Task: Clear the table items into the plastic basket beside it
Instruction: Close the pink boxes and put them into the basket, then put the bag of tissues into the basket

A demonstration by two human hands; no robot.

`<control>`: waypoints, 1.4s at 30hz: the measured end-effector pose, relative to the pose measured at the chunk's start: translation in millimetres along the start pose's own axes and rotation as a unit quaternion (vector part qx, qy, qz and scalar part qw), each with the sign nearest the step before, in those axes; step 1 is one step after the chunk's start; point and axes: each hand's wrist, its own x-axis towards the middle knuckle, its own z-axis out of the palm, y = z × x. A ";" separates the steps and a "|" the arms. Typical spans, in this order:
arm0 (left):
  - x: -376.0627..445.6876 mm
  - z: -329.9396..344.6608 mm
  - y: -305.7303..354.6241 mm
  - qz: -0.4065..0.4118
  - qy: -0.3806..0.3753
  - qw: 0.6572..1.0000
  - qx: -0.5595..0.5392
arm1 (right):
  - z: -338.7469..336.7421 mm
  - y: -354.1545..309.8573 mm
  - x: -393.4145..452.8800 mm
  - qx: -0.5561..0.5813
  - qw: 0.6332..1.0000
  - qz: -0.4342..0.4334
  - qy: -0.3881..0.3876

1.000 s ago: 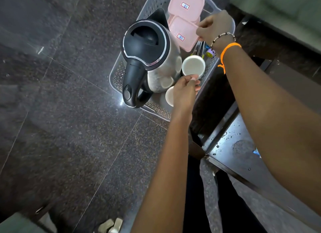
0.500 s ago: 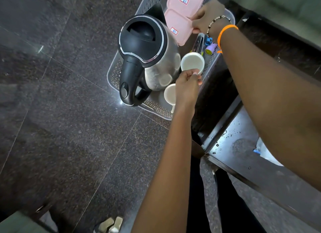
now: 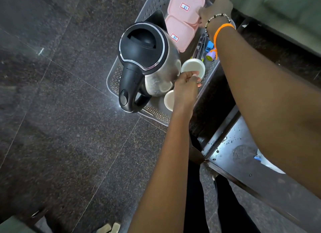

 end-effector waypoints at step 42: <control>-130.5 128.7 -194.4 -0.104 -0.132 0.956 0.240 | -255.3 319.6 -284.4 0.124 0.937 0.326 0.017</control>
